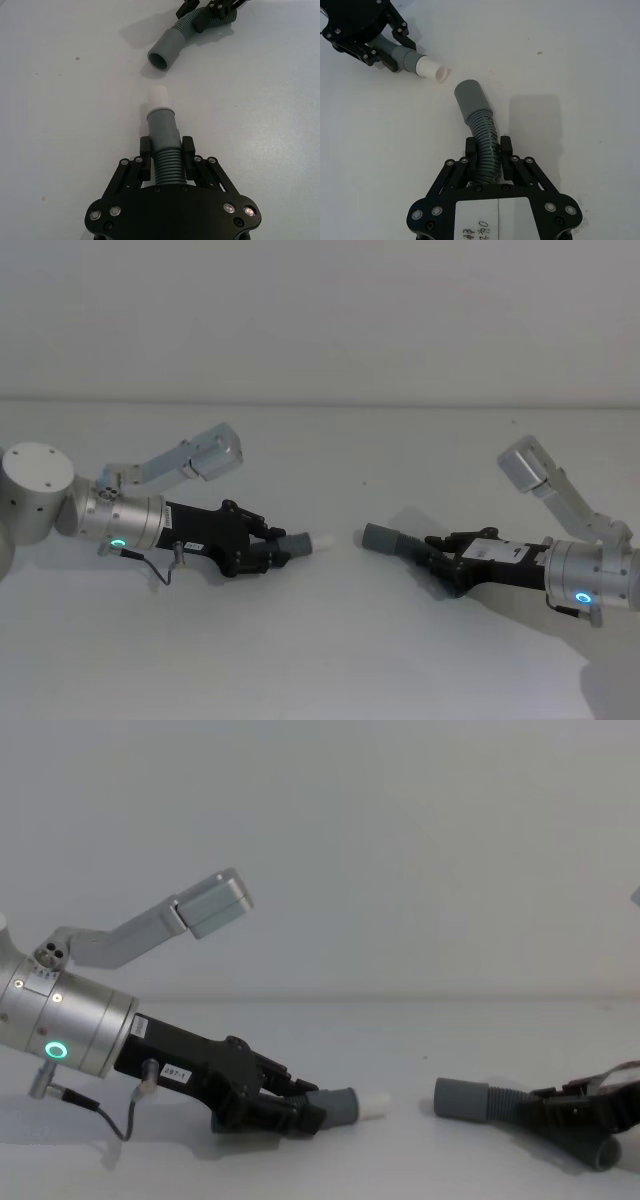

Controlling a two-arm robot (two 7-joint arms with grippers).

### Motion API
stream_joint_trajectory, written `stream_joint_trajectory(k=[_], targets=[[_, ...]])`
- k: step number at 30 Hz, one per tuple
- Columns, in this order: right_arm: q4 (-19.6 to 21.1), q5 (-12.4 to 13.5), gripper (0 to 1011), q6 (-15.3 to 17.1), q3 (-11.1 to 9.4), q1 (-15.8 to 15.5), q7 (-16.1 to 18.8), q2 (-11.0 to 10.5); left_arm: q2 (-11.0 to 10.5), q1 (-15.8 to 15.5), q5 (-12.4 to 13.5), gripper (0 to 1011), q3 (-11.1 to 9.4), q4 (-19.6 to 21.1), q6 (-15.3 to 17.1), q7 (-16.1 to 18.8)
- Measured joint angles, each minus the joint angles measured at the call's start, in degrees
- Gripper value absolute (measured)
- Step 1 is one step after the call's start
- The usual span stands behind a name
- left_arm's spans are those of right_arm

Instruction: Use both hands to pick up one end of the pipe from the table, align the ends, and insert them.

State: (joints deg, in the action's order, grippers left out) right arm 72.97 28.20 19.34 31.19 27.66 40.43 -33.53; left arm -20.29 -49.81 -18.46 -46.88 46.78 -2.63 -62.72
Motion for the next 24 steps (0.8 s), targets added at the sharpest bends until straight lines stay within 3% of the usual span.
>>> stream_joint_trajectory(k=[8,24], targets=[[0.24,0.0,274,-0.55,-0.03,-0.1,-0.23,-0.17,-0.04,0.24,-0.15,358,0.22,0.26,-0.51,0.16],[4.46,-0.4,274,-6.37,-2.28,-1.31,-3.04,-1.99,-1.22,2.24,-3.11,358,3.64,5.43,-7.69,1.73]])
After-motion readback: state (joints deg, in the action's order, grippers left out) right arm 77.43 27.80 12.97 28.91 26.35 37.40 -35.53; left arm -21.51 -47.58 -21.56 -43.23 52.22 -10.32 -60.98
